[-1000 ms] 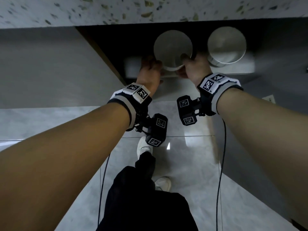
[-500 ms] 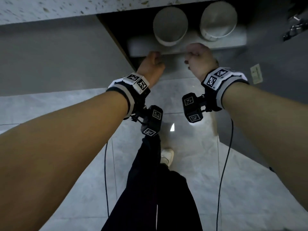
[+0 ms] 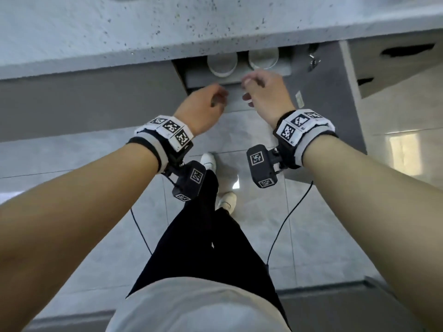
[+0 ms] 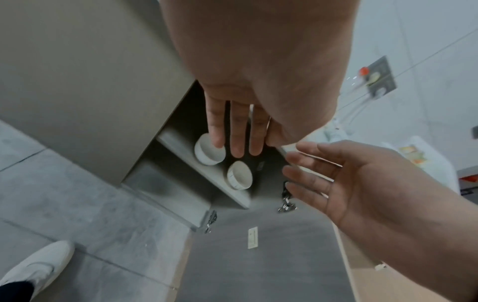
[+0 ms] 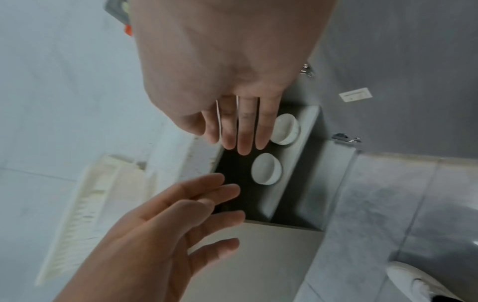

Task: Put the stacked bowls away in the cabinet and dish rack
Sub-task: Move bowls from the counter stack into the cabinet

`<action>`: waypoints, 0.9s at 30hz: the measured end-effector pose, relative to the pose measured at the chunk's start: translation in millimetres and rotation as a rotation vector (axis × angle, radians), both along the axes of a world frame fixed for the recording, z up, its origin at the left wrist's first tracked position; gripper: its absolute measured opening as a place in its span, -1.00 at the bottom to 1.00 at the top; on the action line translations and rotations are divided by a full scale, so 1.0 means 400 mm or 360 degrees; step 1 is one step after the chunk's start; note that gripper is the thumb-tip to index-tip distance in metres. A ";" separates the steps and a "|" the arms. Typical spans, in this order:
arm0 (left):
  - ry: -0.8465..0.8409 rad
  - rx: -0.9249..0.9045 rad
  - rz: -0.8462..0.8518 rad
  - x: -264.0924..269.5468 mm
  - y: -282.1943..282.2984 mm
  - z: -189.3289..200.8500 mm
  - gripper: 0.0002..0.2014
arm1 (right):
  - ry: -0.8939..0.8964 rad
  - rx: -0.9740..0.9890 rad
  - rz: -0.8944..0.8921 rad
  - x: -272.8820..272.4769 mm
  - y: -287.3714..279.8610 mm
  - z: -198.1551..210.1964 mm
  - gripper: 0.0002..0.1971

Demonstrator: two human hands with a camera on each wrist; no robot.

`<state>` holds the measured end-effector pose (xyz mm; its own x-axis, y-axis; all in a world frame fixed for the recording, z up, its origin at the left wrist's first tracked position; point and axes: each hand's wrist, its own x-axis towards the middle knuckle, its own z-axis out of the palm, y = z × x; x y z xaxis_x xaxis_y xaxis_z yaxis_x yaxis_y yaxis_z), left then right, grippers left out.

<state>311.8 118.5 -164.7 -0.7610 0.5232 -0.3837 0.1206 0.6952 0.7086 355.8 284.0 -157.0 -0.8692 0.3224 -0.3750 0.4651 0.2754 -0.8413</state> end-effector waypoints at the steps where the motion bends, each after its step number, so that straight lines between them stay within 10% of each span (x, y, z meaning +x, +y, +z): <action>1: 0.0051 0.0006 -0.0003 -0.004 -0.012 0.038 -0.65 | 0.0043 0.0016 0.0021 -0.004 -0.012 0.043 -0.82; 11: 0.0301 0.0172 0.0310 -0.118 -0.207 0.304 -0.72 | 0.0324 0.0019 0.0272 -0.151 -0.157 0.310 -0.77; 27: 0.0499 -0.0253 0.0600 -0.633 -0.374 0.289 -0.75 | -0.0133 0.0737 0.0309 -0.596 -0.268 0.291 -0.63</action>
<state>58.4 -31.2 -48.9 -0.9767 0.1437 -0.1595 0.0303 0.8276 0.5606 117.2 176.7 -40.4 -0.9027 0.3065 -0.3019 0.4288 0.6988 -0.5725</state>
